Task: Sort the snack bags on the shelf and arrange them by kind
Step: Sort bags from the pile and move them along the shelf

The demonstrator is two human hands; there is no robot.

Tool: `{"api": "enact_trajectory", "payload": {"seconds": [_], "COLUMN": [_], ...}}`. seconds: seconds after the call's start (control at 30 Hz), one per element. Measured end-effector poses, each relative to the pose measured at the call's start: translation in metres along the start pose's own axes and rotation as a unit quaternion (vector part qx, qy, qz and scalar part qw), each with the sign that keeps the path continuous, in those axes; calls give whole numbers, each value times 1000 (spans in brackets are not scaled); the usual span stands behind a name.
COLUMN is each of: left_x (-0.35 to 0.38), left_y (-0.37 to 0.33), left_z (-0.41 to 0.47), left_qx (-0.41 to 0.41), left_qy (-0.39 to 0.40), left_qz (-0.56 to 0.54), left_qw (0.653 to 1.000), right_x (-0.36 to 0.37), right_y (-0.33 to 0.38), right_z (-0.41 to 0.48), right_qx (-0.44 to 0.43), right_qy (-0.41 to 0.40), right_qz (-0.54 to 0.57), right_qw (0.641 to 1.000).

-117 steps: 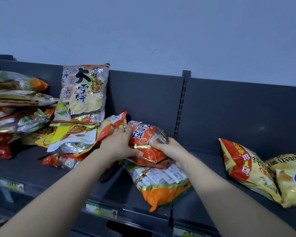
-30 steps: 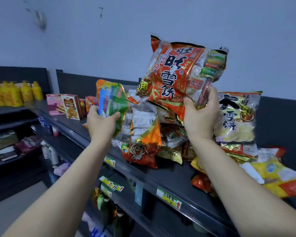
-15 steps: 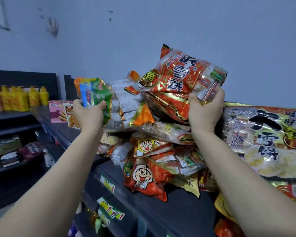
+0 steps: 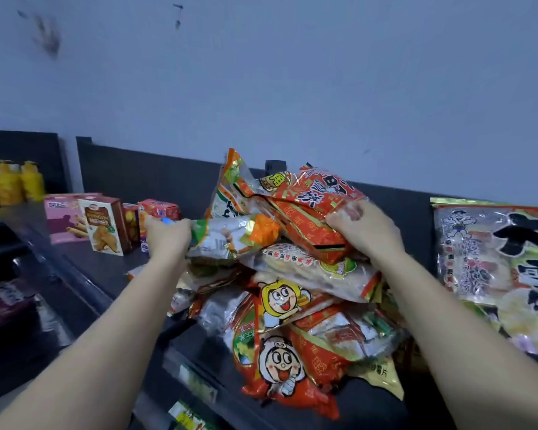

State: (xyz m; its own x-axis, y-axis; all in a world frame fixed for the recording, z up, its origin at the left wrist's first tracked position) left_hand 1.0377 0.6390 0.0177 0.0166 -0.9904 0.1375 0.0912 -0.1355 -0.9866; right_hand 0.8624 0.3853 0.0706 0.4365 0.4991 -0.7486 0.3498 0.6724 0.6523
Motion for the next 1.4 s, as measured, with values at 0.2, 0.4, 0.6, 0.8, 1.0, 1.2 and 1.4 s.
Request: {"api": "enact_trajectory", "payload": {"seconds": [0.2,0.4,0.6,0.8,1.0,1.2,1.4], "left_x": [6,2,2,8,-4,0,2], "left_y": [-1,27,38,68,51,49,42], "left_z": [13,11,-5,-5,-7,-14,-26], "left_qx": [83,46,37,8,72,193,218], "left_qy": [18,169,111,173,71,55,69], "left_qz": [4,136,269,406,526,530,544], "left_qw": [996,975,956,897,844,824,808], "right_x": [6,18,28,28,30,27,28], "right_y": [2,7,14,13,11,11,8], "right_z": [-4,-15,-15,-12,-14,-18,-29], "right_qx": [28,47,-59,-22,-51,-76,-103], "right_qy": [-67,-117,-68,-16,-71,-83,-95], "right_qz": [-36,-115,-109,-118,-72,-45,-63], "right_qw": [997,985,990,993,994,993,988]}}
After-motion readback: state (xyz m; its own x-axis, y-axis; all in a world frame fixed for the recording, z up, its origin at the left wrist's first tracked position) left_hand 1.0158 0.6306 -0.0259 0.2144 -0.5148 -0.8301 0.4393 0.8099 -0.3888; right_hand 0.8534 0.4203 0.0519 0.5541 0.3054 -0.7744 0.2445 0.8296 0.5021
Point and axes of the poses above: each hand's wrist, its own z-axis towards the middle knuckle, its own x-axis out of the palm, y = z × x, the point moved 2 cm from there along z, towards the middle knuckle, and after that the axes turned 15 degrees about y, right-handed, at the moved point
